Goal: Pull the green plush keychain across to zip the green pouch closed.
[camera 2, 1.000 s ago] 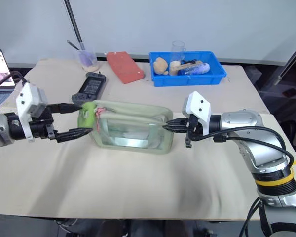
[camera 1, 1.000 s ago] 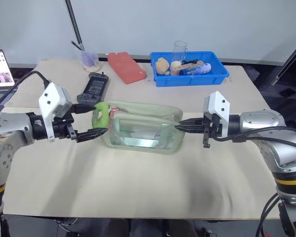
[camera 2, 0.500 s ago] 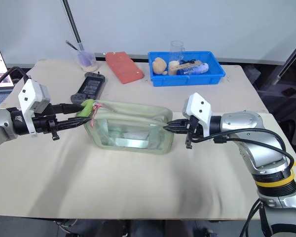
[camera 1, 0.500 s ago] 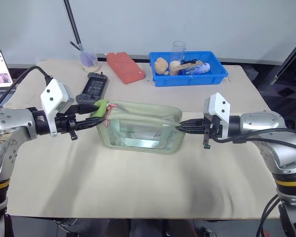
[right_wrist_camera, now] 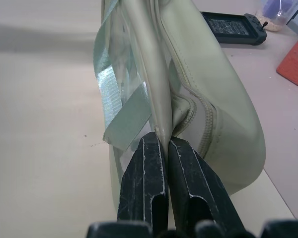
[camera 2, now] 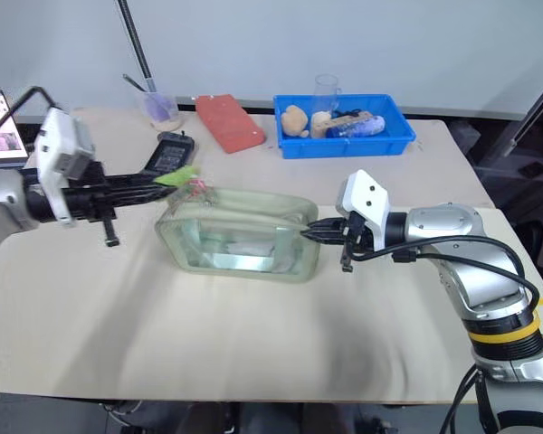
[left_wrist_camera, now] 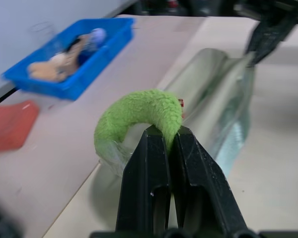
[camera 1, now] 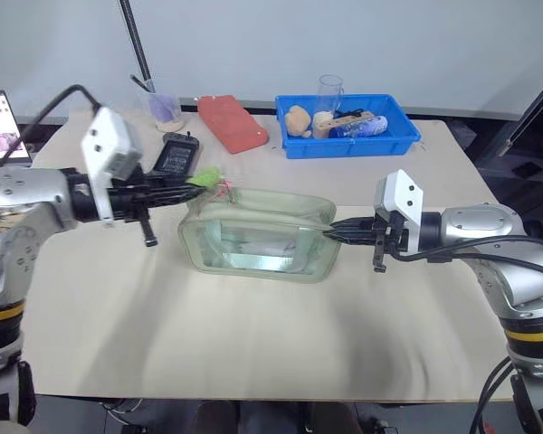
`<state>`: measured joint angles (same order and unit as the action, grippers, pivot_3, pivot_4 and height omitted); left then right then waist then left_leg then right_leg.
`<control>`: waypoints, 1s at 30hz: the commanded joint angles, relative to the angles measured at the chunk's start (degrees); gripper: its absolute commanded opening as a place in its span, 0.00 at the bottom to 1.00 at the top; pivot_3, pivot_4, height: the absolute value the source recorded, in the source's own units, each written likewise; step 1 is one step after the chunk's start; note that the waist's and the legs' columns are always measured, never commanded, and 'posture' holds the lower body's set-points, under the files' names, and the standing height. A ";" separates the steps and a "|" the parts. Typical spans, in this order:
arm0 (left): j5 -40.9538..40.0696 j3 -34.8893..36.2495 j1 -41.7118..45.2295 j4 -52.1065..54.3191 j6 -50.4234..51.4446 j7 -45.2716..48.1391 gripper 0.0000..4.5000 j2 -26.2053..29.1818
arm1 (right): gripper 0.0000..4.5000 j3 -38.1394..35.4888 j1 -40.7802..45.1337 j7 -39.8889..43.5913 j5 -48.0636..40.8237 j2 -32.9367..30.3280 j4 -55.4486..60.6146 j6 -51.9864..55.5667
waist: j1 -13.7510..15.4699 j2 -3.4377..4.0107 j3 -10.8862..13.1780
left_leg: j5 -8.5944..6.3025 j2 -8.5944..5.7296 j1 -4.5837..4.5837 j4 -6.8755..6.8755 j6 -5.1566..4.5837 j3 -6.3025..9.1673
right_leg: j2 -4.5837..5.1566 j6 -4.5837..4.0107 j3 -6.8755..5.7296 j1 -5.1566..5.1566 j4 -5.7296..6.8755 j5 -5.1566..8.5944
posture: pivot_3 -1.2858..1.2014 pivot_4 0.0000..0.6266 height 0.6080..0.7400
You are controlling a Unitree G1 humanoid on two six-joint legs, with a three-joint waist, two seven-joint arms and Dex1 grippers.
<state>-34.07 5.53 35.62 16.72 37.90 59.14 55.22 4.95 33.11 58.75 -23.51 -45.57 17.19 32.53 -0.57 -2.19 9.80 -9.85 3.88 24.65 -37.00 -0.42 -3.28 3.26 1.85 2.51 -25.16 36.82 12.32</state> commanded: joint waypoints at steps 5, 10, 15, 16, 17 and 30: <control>10.55 -8.03 1.89 -1.98 -12.75 2.13 0.00 -3.11 | 0.00 -0.31 0.74 -0.32 0.89 0.42 0.18 -1.10 | -0.16 0.00 0.00 | 0.00 0.00 0.00 0.00 -0.01 0.01 | -0.03 -0.03 0.02 -0.01 0.01 -0.02 | 0.52 0.24 1.00; 10.41 -7.01 2.83 -4.02 -13.69 3.92 0.34 -3.20 | 0.00 -1.00 -0.37 -0.71 0.39 0.03 1.30 -0.29 | -0.10 0.00 0.00 | 0.00 0.00 0.00 -0.01 -0.01 0.02 | -0.03 -0.02 0.02 0.00 0.01 -0.02 | 0.52 0.24 1.00; 8.68 -4.03 2.31 -4.34 -11.00 6.38 0.87 0.14 | 0.00 -1.11 -0.37 -0.84 0.46 -0.07 1.26 -0.17 | -0.28 0.00 0.00 | 0.00 0.02 0.01 0.00 -0.01 0.02 | -0.04 -0.01 0.01 -0.02 0.02 -0.01 | 0.52 0.24 1.00; 8.38 -3.40 2.06 -4.25 -10.47 6.65 0.96 0.81 | 0.00 -1.18 -0.42 -0.83 0.44 -0.14 1.30 -0.14 | -0.30 0.00 0.00 | 0.00 0.03 0.01 0.00 -0.01 0.02 | -0.04 0.00 0.02 -0.03 0.02 0.00 | 0.52 0.24 1.00; 8.93 -2.73 1.76 -4.84 -10.75 6.48 0.98 1.58 | 0.00 -1.23 -0.43 -0.80 0.40 -0.16 1.29 -0.11 | -0.28 0.00 0.00 | 0.00 0.03 0.01 0.01 -0.01 0.02 | -0.04 0.00 0.02 -0.04 0.02 0.00 | 0.52 0.24 1.00; 9.74 3.70 -9.99 -5.64 -10.05 2.85 0.98 2.14 | 0.00 -0.83 0.81 0.43 0.46 -0.57 0.24 -0.37 | -0.20 0.00 0.00 | 0.00 0.03 0.00 0.01 0.00 0.00 | 0.00 -0.01 0.00 -0.04 0.01 0.01 | 0.52 0.24 1.00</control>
<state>-25.24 7.87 25.86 10.36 28.94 63.29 57.32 5.11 32.99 58.78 -23.19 -45.34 17.07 32.33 -0.77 -2.18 9.80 -9.85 3.91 24.66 -36.99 -0.43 -3.28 3.25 1.85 2.51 -25.20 36.83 12.33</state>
